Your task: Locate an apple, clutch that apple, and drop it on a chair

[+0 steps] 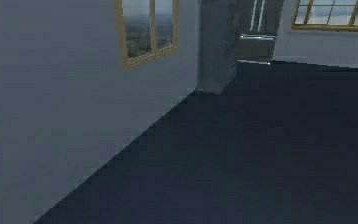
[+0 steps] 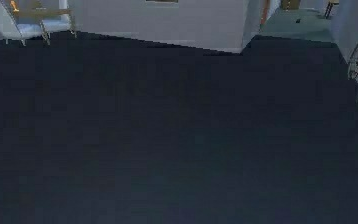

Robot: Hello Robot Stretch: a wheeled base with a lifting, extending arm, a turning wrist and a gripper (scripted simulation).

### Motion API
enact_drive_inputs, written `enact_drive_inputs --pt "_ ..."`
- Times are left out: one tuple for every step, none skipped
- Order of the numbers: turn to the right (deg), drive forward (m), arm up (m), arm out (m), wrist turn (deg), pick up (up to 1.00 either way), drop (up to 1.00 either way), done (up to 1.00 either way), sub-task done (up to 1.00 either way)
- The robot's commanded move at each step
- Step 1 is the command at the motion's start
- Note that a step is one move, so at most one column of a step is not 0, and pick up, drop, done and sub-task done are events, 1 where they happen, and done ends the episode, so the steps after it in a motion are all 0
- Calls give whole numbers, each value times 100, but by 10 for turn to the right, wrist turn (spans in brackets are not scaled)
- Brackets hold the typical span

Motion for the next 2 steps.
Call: enact_drive_inputs --pt "0 50 0 0 0 0 0 0 0" --pt "450 0 0 0 0 0 0 0 0"
